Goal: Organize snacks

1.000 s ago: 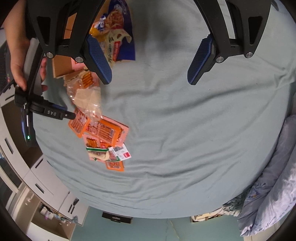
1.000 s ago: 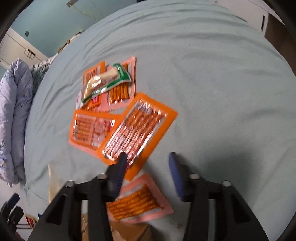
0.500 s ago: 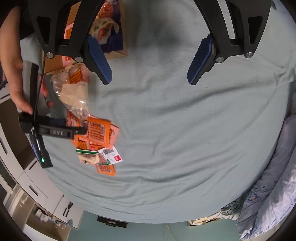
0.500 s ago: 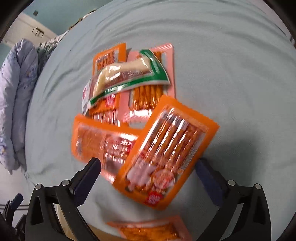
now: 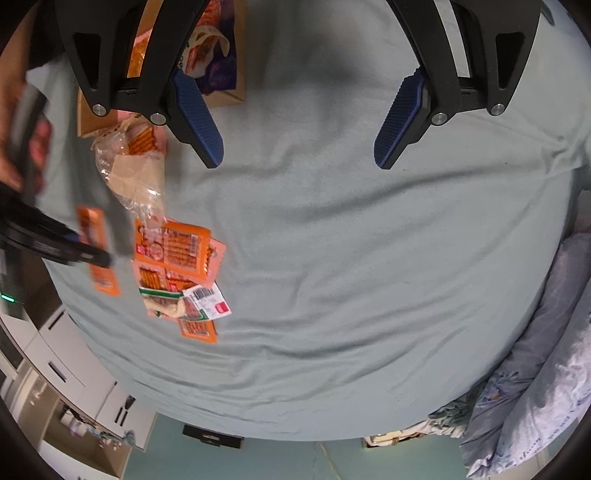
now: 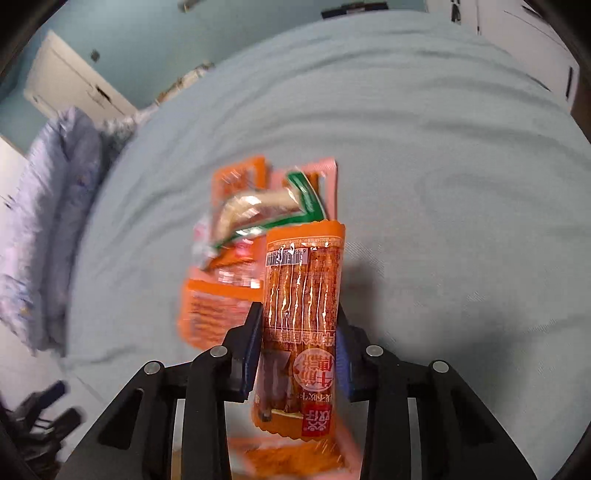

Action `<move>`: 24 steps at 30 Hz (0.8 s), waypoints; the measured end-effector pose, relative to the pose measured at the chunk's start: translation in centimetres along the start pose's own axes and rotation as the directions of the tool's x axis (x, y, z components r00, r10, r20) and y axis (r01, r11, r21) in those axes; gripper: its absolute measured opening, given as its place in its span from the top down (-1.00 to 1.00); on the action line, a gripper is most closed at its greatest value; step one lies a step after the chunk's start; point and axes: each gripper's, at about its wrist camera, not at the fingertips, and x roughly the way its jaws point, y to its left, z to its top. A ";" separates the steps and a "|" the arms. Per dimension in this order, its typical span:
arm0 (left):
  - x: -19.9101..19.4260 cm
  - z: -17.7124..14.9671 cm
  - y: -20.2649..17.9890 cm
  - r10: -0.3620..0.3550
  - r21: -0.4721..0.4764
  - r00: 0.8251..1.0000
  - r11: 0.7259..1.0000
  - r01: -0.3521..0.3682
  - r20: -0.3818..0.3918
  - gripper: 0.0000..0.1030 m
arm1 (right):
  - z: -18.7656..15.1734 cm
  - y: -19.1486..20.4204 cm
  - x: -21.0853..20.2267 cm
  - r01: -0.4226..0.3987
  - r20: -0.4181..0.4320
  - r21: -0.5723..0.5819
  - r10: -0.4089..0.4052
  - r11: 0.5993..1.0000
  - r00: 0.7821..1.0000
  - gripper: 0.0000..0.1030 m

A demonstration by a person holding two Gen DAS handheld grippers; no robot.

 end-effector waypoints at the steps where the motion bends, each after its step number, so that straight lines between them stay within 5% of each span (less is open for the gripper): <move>1: -0.1 0.0 0.1 0.006 -0.006 1.000 1.000 -0.006 0.002 -0.65 | -0.4 0.1 -0.9 -0.024 0.005 0.003 0.024 1.000 1.000 0.36; 8: -0.7 -0.5 1.7 0.011 -0.078 1.000 0.997 -0.010 0.006 -0.65 | -9.0 3.8 -9.7 -0.226 0.042 -0.138 0.234 0.964 0.971 0.34; 12: -1.1 -0.7 1.9 0.022 -0.088 0.999 0.996 -0.019 0.025 -0.65 | -12.9 4.9 -11.4 -0.296 0.035 -0.179 0.306 0.938 0.951 0.09; 15: -1.1 -0.9 1.8 0.056 -0.075 0.998 0.996 -0.053 0.038 -0.65 | -14.0 5.8 -10.6 -0.155 0.047 -0.229 0.170 0.961 0.984 -0.20; 18: -1.2 -1.4 2.3 0.093 -0.077 0.995 0.993 -0.090 0.040 -0.65 | -13.2 6.2 -9.6 -0.083 0.008 -0.260 0.088 0.962 0.996 -0.20; 20: -1.5 -1.7 2.9 0.101 -0.093 0.994 0.991 -0.097 0.041 -0.65 | -12.5 6.5 -10.4 -0.019 0.057 -0.253 0.035 0.967 0.998 -0.20; 24: -2.0 -2.3 4.0 0.074 -0.134 0.997 0.989 -0.069 0.033 -0.65 | -11.2 5.8 -11.3 0.297 0.178 -0.209 -0.262 0.932 0.948 -0.20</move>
